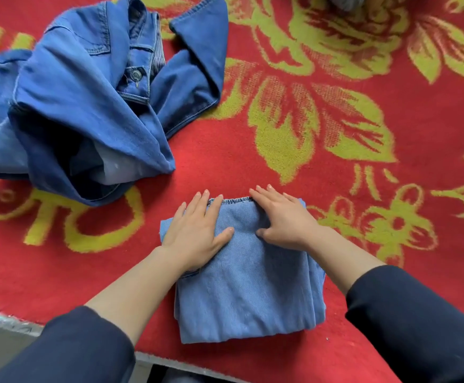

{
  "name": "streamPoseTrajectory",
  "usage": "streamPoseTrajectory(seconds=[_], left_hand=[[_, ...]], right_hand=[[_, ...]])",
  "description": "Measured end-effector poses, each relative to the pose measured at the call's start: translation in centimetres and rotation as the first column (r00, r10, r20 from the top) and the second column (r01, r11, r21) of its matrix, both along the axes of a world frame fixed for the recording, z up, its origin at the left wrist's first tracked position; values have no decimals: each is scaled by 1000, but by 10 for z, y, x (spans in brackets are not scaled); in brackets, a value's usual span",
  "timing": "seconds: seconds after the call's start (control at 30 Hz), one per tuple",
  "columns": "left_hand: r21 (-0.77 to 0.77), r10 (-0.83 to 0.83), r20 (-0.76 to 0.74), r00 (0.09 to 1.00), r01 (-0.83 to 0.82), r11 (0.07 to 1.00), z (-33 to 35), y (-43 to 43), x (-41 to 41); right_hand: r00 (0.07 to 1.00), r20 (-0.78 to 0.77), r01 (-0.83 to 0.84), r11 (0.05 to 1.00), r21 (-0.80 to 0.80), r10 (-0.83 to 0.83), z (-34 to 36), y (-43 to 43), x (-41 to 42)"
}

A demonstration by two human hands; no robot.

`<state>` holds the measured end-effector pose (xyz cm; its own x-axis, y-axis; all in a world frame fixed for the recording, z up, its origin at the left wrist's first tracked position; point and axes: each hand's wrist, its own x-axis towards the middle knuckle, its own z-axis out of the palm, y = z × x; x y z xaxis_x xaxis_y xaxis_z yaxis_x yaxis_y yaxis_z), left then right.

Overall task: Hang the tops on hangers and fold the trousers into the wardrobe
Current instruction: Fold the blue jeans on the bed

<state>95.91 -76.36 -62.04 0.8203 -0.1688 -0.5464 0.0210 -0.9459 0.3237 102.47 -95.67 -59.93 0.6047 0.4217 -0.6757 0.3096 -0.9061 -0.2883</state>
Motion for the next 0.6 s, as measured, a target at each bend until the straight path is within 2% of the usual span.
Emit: streamPoseTrajectory(seconds=[0.1, 0.17, 0.23, 0.37, 0.43, 0.5, 0.6], left_hand=[[-40, 31, -11, 999, -32, 999, -7, 1, 13], [-68, 98, -42, 994, -100, 993, -9, 4, 21], [-61, 145, -126, 981, -154, 986, -9, 8, 28], [-85, 148, -344, 927, -188, 979, -4, 17, 33], [-111, 160, -424, 891, -226, 968, 1, 19, 27], [-107, 151, -404, 902, -210, 972, 7, 18, 13], [-95, 170, -240, 956, -197, 976, 20, 15, -22]], right_hand=[[998, -65, -13, 998, -68, 8, -5, 14, 15], [998, -55, -23, 993, -112, 17, -6, 22, 23], [998, -44, -46, 985, -169, 39, -5, 28, 28], [987, -159, -27, 966, -257, -15, 2, 39, 32], [982, -185, -91, 945, -314, 34, 8, 46, 27], [980, -175, -149, 933, -328, 95, 13, 49, 17], [974, -120, -219, 933, -285, 192, 21, 42, -7]])
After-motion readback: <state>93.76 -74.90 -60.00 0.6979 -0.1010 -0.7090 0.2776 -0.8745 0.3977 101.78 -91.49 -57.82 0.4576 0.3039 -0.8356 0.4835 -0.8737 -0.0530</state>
